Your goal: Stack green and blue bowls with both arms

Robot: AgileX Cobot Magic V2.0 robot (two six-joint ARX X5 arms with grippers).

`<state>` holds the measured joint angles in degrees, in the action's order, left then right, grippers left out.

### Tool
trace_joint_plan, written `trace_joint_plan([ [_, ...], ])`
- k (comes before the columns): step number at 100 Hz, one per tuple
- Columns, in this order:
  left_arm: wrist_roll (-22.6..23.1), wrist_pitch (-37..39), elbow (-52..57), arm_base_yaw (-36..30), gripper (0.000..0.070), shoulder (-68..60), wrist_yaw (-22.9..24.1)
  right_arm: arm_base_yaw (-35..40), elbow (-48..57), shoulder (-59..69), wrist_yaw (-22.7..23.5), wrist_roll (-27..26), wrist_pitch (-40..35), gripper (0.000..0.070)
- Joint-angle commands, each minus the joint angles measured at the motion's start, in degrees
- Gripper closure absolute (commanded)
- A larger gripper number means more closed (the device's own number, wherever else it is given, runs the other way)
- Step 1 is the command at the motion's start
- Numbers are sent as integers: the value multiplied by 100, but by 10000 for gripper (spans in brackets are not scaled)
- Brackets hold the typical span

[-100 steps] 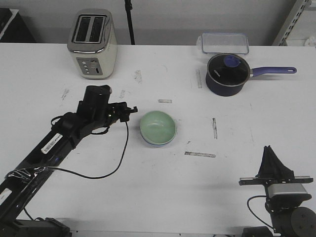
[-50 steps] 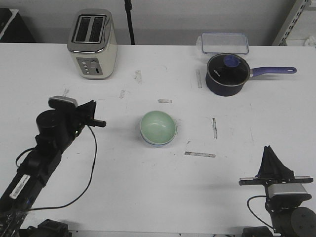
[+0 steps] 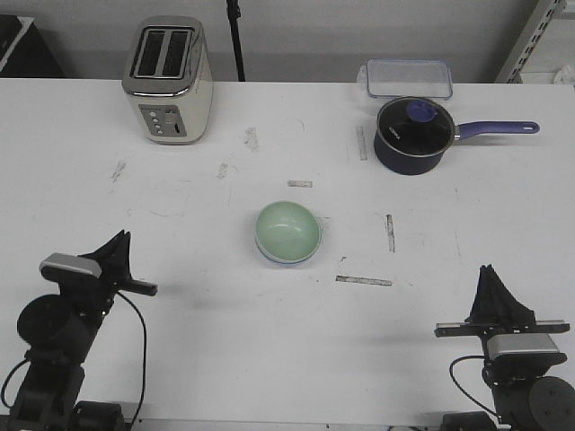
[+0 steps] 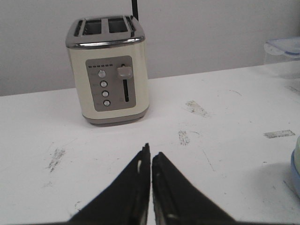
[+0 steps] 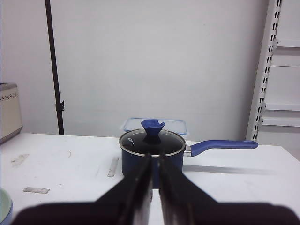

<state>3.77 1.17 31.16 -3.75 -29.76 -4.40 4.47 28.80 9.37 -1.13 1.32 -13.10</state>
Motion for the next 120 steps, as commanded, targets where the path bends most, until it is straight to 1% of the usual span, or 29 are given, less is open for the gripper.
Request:
trace_joint_plan([
  [1, 66, 101, -166, 46, 700, 402, -2, 7, 44, -4, -2, 24, 50, 684],
  [16, -13, 85, -590, 96, 699, 1287, 57, 7, 44, -4, -2, 24, 50, 683],
  [24, -15, 37, -734, 96, 699, 1663, 199, 7, 44, -4, -2, 26, 50, 684],
  [33, -17, -63, -774, 96, 699, 1943, 367, 7, 44, -4, -2, 26, 50, 684],
  [46, -15, -68, -772, 96, 699, 2240, 372, 7, 44, -4, -2, 26, 50, 684],
  [62, -15, -68, -772, 96, 699, 2435, 372, 7, 44, -4, -2, 26, 50, 684],
  [105, -13, -140, -809, 94, 699, 2448, 435, 7, 44, -4, -2, 26, 50, 684],
  [120, -20, 216, -1110, 96, 699, 2549, 509, 7, 44, -4, -2, 26, 50, 684],
])
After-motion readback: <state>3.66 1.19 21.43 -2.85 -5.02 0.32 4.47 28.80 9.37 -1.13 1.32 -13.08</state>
